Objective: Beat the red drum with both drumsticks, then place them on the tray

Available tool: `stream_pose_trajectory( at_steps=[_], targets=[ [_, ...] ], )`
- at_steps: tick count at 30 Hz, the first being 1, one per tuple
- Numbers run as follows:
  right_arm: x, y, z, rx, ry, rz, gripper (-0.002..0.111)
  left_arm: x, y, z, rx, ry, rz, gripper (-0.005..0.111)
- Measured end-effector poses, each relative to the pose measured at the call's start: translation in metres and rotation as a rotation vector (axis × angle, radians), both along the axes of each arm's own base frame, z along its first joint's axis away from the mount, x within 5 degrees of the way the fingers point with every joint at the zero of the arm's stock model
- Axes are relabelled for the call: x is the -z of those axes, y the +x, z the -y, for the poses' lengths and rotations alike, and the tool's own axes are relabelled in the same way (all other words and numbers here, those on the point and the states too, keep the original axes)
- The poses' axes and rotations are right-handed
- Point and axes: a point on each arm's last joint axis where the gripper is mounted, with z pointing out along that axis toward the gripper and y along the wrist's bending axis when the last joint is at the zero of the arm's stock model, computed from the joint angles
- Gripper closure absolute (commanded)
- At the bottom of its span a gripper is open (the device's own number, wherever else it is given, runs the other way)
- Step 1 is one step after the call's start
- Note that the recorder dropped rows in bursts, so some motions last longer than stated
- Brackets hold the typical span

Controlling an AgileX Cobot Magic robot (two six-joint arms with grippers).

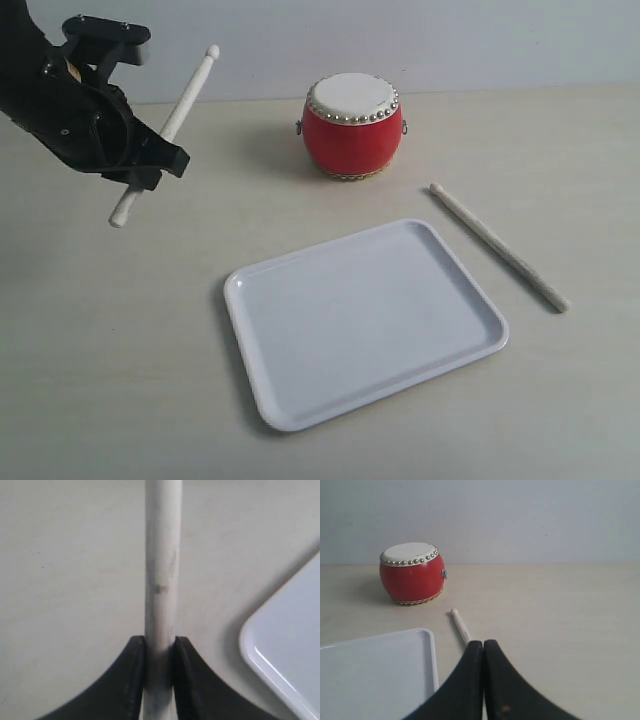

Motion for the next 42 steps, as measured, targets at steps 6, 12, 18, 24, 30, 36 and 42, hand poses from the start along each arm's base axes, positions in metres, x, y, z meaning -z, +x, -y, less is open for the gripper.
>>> stream_pose_trajectory(
  at_steps=[6, 12, 18, 24, 30, 36, 42],
  targets=[
    [0.0, 0.0, 0.0, 0.0, -0.001, 0.0, 0.108, 0.003, -0.007, 0.012, 0.048, 0.002, -0.005, 0.107],
    [0.0, 0.0, 0.0, 0.0, -0.018, 0.002, 0.108, 0.001, -0.007, 0.02, 0.07, -0.013, 0.031, 0.107],
    [0.001, 0.001, 0.005, -0.008, -0.318, 0.04, 0.108, 0.001, -0.008, 0.022, 0.07, -0.023, 0.031, 0.107],
    [-0.003, 0.002, 0.007, -0.011, -0.448, 0.096, 0.108, 0.002, -0.008, 0.022, 0.068, -0.025, 0.029, 0.107],
    [-0.022, 0.002, 0.004, 0.039, -0.069, 0.254, 0.108, 0.003, -0.009, 0.022, 0.068, -0.024, 0.025, 0.107],
    [-0.031, 0.002, 0.008, 0.095, 0.317, 0.298, 0.108, 0.003, -0.009, 0.022, 0.068, -0.024, 0.025, 0.107],
    [-0.05, -0.003, 0.02, 0.174, 0.537, 0.513, 0.108, 0.003, -0.009, 0.022, 0.067, -0.028, 0.036, 0.107]
  ],
)
